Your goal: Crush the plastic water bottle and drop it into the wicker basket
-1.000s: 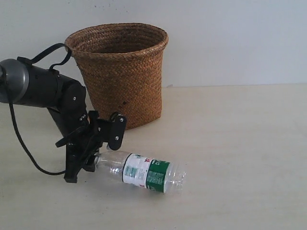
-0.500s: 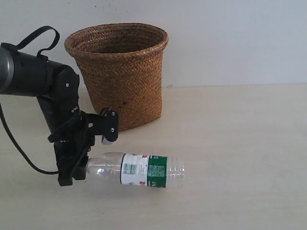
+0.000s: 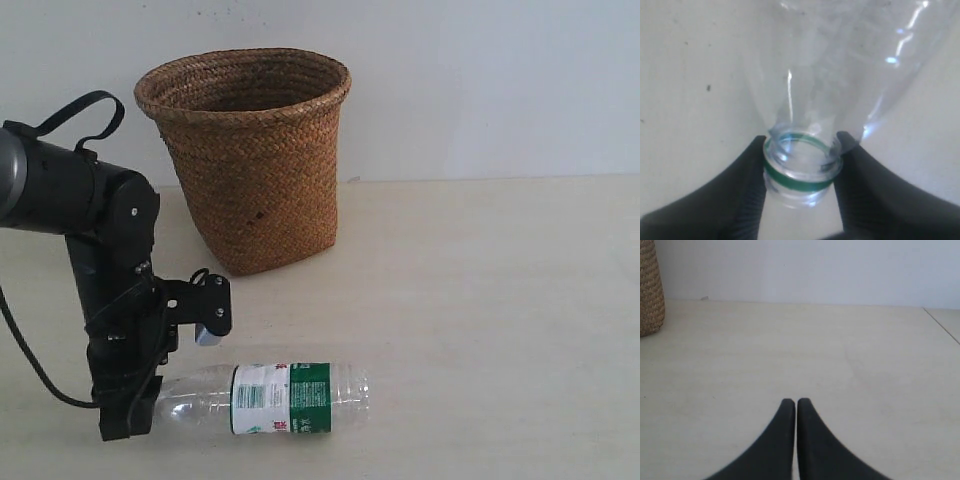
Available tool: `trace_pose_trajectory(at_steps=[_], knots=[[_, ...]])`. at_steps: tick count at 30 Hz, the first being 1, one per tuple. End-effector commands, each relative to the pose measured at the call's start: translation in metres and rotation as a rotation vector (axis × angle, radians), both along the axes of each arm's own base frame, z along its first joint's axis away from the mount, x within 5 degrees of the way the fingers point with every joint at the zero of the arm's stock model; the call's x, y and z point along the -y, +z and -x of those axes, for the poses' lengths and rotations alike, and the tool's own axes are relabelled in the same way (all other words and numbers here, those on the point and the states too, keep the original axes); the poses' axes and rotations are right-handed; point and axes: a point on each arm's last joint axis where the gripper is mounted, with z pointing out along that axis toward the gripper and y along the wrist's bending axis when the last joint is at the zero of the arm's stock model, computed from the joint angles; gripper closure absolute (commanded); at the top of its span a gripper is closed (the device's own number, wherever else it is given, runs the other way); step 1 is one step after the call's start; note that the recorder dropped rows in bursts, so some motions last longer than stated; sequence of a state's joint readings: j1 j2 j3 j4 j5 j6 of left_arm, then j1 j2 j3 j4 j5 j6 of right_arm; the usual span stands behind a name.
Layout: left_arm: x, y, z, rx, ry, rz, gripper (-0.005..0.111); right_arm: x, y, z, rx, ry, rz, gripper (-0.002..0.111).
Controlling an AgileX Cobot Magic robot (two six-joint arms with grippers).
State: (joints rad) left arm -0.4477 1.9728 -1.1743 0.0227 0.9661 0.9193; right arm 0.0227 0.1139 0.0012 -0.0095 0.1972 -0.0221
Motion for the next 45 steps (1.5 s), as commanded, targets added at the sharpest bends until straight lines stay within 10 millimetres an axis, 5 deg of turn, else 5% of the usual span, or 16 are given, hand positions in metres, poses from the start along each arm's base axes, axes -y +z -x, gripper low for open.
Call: trace_pose_trajectory(at_steps=[1,11,15,21,26,28,31,35,40,45], knots=[[-0.002,-0.002,0.008,-0.023,0.066,-0.024,0.103,0.0,0.006,-0.001,0.063,-0.003,-0.009,0.108],[-0.001,0.002,0.007,0.002,0.075,-0.008,0.103,0.001,0.024,-0.002,0.25,-0.062,-0.483,0.108],[0.0,0.002,0.007,0.001,0.083,0.002,0.103,0.002,0.03,-0.003,0.277,-0.053,-0.417,0.108],[0.001,0.002,0.008,-0.007,0.089,0.011,0.103,-0.003,0.088,-0.018,0.259,0.003,-0.33,0.108],[0.002,0.002,0.008,-0.013,0.088,0.022,0.103,-0.031,0.135,-0.063,0.042,0.212,-0.106,0.108],[0.002,0.002,0.009,-0.017,0.096,0.03,0.103,-0.067,0.148,-0.098,-0.19,0.418,0.081,0.108],[0.003,0.002,0.009,-0.019,0.1,0.034,0.103,-0.138,0.137,-0.161,-0.493,0.639,0.262,0.108],[0.005,0.002,0.01,-0.029,0.119,0.053,0.103,-0.181,0.1,-0.222,-0.762,0.655,0.265,0.108],[0.005,0.002,0.01,-0.029,0.119,0.053,0.103,-0.206,0.056,-0.258,-0.954,0.649,0.264,0.108],[0.005,0.002,0.01,-0.035,0.121,0.054,0.103,-0.22,0.044,-0.264,-0.955,0.653,0.09,0.108]])
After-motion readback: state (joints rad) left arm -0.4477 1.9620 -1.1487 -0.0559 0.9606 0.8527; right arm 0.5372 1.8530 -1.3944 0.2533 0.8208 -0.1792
